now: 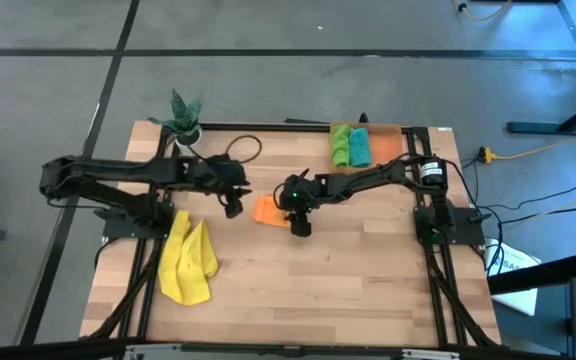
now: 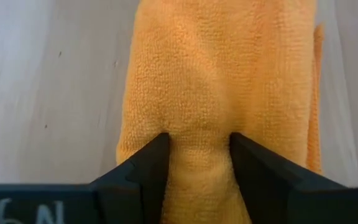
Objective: Roll microfiber towels into tight, uniform cylinder then place into a basket
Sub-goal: Put the orange towel into the bin
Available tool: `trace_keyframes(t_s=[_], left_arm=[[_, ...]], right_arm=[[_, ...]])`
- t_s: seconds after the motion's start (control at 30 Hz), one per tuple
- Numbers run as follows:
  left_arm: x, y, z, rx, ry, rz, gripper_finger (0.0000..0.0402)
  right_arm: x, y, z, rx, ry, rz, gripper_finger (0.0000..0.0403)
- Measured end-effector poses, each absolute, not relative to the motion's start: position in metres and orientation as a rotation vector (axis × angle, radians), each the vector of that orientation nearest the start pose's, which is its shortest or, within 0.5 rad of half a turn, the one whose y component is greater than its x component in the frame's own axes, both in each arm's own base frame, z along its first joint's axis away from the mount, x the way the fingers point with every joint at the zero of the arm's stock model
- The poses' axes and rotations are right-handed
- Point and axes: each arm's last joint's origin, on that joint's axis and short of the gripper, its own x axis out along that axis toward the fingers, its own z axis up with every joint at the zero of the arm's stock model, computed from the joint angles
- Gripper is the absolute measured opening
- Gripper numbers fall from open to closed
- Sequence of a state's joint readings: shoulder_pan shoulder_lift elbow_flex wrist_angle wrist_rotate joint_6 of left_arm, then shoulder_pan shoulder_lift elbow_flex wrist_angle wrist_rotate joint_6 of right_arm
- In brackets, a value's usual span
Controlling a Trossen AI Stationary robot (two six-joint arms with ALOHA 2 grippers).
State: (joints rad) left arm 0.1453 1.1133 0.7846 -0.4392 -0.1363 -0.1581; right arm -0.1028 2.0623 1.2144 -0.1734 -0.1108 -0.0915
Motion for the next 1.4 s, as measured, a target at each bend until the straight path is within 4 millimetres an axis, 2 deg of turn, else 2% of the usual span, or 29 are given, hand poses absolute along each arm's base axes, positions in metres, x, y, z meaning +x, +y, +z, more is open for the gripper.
trace_keyframes(t_s=[0.13,0.37,0.6,0.7,1.03,1.27,1.4], left_arm=[[0.210,0.036,0.265,-0.143,0.679,0.354,0.0098],[0.198,0.035,0.278,-0.134,0.603,0.383,0.0098],[0.196,0.035,0.281,-0.134,0.590,0.384,0.0098],[0.196,0.035,0.281,-0.133,0.591,0.384,0.0098],[0.196,0.035,0.281,-0.131,0.591,0.383,0.0098],[0.196,0.035,0.281,-0.131,0.591,0.383,0.0098],[0.196,0.035,0.281,-0.124,0.592,0.381,0.0098]], right_arm=[[0.399,-0.039,0.104,0.061,1.043,0.059,0.0146],[0.399,-0.039,0.105,0.073,1.037,0.053,0.0021],[0.399,-0.039,0.111,0.120,1.031,0.021,0.0019],[0.398,-0.041,0.124,0.133,1.022,-0.018,0.0019],[0.371,-0.057,0.172,0.141,1.073,-0.226,0.0019],[0.349,-0.068,0.219,0.162,0.996,-0.378,0.0019],[0.329,-0.073,0.249,0.176,0.950,-0.479,0.0018]])
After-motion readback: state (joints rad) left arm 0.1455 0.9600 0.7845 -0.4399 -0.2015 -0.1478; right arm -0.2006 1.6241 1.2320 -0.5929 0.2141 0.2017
